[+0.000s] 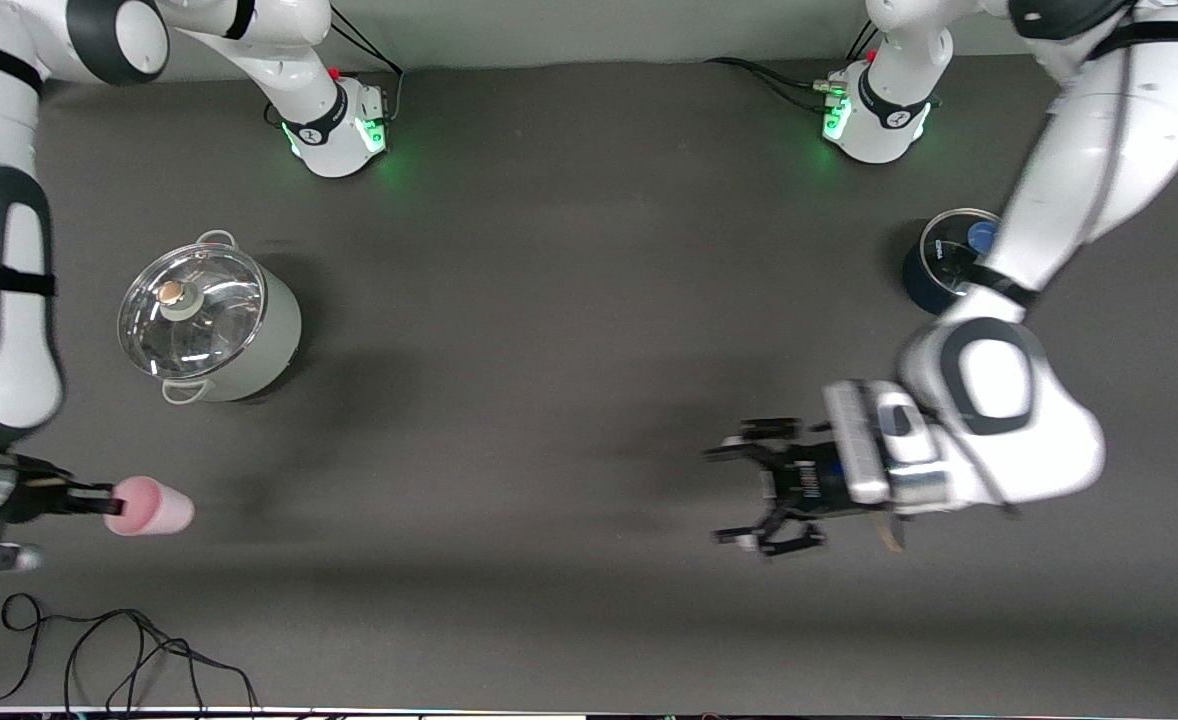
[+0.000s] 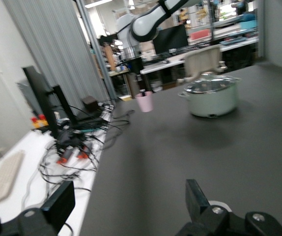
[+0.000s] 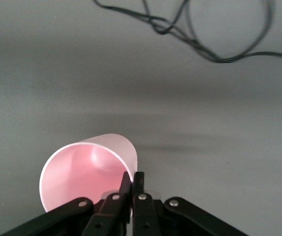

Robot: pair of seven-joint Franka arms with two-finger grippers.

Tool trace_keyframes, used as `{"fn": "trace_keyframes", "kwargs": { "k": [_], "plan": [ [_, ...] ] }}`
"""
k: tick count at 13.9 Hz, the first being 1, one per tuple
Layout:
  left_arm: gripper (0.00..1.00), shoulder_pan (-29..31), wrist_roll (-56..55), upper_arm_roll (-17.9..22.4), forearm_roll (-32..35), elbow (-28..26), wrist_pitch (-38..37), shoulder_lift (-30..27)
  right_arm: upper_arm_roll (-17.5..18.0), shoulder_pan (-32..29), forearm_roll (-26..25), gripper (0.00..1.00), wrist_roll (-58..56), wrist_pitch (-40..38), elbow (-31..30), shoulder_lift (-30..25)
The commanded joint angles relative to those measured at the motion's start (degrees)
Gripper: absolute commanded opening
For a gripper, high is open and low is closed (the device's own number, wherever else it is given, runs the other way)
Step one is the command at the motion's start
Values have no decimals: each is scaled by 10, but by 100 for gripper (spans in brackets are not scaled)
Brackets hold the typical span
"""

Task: Transfer pink cup from left to right arm

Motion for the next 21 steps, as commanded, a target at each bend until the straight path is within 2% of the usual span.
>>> {"fn": "trace_keyframes", "kwargs": {
  "k": [1,5,8,9,10,14,15,16,21],
  "plan": [
    [100,49,-104,-3,76,22,-132,-24,-3,11,15,0,11,16,9,33],
    [100,108,-214,-8,162,46,-289,-41,-3,11,10,0,7,55,8,62],
    [100,134,-309,9,222,48,-395,-128,-3,11,10,1,7,59,8,66],
    [100,136,-335,15,260,49,-430,-155,-3,11,10,12,11,59,9,72],
    [100,137,-354,17,296,49,-462,-176,-3,11,10,18,11,60,9,75],
    [100,132,-431,18,402,86,-529,-233,-3,11,10,20,11,73,10,81],
    [100,130,-444,17,428,87,-531,-251,-3,11,10,55,11,72,10,79],
    [100,128,-456,17,450,87,-531,-267,-3,11,9,100,7,72,10,76],
    [100,80,-605,9,592,83,-532,-316,-5,16,7,100,15,21,21,31]
  ]
}}
